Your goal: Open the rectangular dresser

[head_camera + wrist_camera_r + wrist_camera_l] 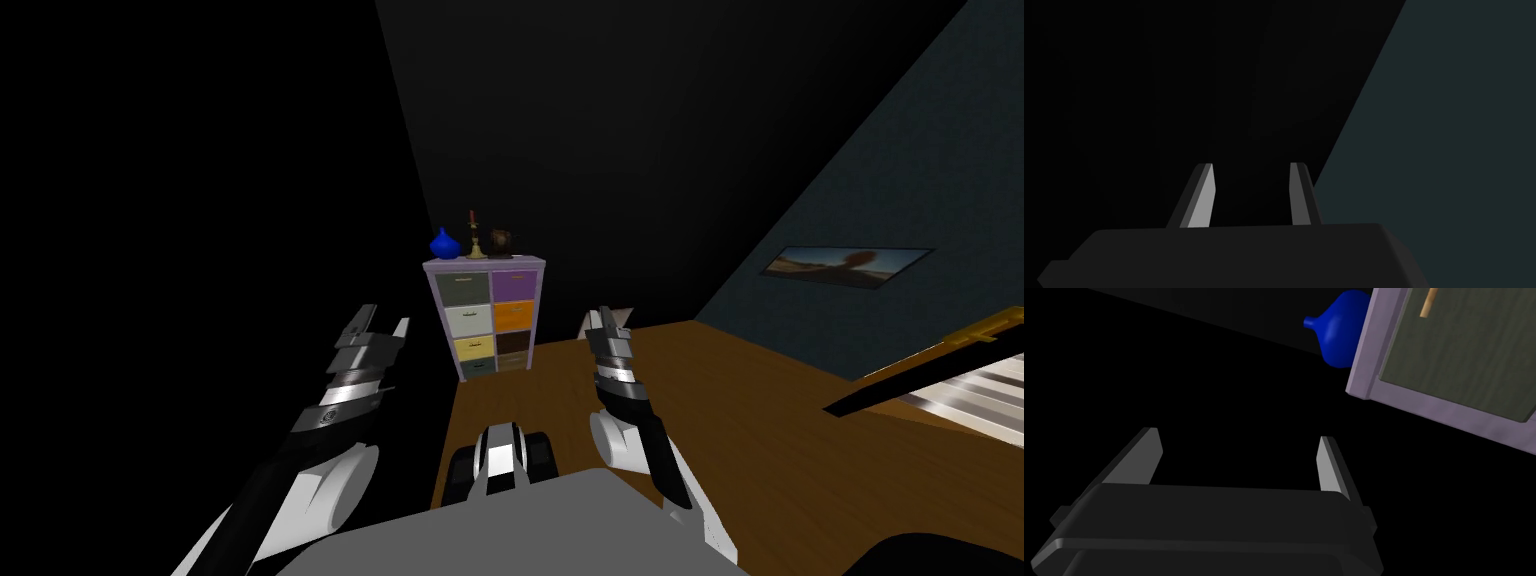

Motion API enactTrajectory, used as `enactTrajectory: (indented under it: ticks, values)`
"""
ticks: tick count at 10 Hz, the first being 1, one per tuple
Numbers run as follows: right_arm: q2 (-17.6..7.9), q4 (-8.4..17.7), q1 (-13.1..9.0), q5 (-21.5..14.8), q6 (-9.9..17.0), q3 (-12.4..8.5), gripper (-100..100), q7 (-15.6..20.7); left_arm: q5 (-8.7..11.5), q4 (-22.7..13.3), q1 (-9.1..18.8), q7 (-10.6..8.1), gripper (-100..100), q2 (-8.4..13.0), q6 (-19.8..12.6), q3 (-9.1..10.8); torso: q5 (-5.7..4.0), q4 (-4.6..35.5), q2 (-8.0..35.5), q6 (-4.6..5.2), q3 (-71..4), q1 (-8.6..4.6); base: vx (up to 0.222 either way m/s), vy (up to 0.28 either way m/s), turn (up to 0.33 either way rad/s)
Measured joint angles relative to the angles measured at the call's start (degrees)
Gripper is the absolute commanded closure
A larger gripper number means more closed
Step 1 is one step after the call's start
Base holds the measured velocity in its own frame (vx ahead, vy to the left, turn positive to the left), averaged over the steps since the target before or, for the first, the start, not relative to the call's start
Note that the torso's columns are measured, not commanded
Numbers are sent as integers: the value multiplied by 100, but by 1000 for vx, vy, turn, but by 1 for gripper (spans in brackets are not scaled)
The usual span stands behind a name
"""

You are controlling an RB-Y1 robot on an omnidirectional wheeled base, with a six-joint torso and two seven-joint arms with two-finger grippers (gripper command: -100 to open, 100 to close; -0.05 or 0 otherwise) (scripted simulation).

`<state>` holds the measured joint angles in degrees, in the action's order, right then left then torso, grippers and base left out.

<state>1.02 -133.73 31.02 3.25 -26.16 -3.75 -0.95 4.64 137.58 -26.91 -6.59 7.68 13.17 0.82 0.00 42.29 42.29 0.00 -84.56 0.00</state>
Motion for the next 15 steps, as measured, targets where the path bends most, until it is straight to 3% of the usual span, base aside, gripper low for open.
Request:
enactTrajectory:
  ticks: [15]
  values:
    - [0, 0, 0, 0, 0, 0, 0, 0, -39, 329, 132, 134, -100, -52, -1689, 143, 0, -1, -3, 0, -2, 1, 117, -31, -14]
